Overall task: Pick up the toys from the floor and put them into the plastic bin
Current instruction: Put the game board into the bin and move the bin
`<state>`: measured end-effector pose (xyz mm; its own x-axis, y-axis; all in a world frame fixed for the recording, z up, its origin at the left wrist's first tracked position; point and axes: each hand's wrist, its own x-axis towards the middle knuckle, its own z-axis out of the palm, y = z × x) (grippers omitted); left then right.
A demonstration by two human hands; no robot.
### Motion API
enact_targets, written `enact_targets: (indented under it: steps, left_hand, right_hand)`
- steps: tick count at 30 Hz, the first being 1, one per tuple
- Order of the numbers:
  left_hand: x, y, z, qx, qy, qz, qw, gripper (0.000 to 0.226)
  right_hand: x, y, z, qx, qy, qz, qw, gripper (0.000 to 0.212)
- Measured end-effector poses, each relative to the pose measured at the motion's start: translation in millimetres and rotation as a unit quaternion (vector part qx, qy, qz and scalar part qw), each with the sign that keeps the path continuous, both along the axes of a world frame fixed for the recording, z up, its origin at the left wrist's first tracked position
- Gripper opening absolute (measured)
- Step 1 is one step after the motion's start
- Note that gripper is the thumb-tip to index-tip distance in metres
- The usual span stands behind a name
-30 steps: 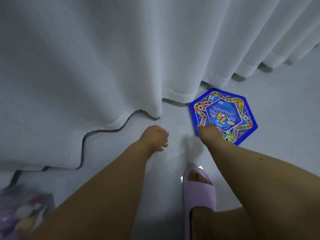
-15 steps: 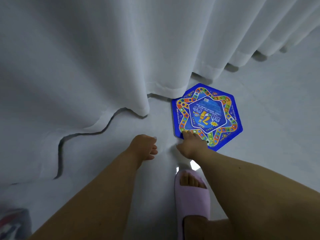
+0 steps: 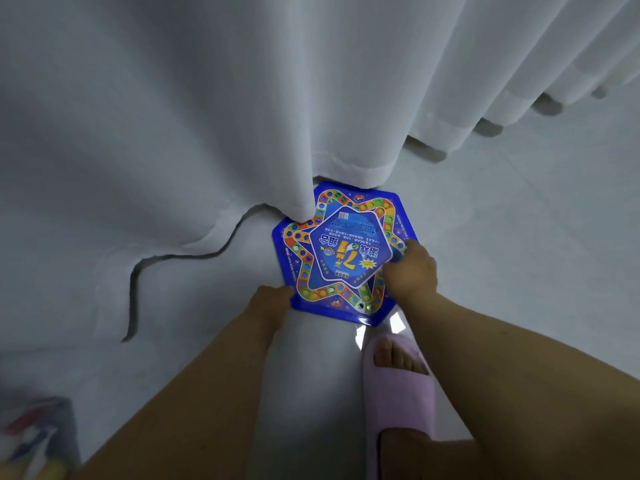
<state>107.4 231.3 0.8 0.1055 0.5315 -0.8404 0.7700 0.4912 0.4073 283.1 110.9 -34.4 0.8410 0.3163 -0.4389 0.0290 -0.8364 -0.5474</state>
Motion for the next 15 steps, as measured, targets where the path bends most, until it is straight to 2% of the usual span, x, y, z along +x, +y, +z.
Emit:
enact_targets:
  steps: [3, 6, 8, 12, 15]
  left_hand:
    - [3.9, -2.9, -7.2, -0.043, -0.051, 0.041, 0.997, 0.008]
    - [10.8, -3.5, -15.5, -0.062, -0.078, 0.074, 0.992, 0.036]
    - [9.6, -2.4, -17.1, -0.052, -0.075, 0.094, 0.991, 0.037]
    - [-5.5, 3.1, -22.7, -0.086, -0.054, 0.162, 0.982, 0.028]
    - [-24.3, 7.9, -16.1, -0.052, -0.028, 0.180, 0.982, 0.034]
  right_hand:
    - [19.1, -1.5, -13.3, -0.029, 0.061, -0.016, 0.998, 0.064]
    - [30.5, 0.5, -16.4, -0.010, 0.131, -0.052, 0.990, 0.060]
    - [33.2, 2.0, -15.3, -0.013, 0.152, -0.069, 0.986, 0.056]
    - [26.0, 7.6, -11.1, -0.115, 0.121, -0.035, 0.985, 0.057]
    - [12.4, 19.6, -2.5, -0.139, 0.113, -0.002, 0.984, 0.058]
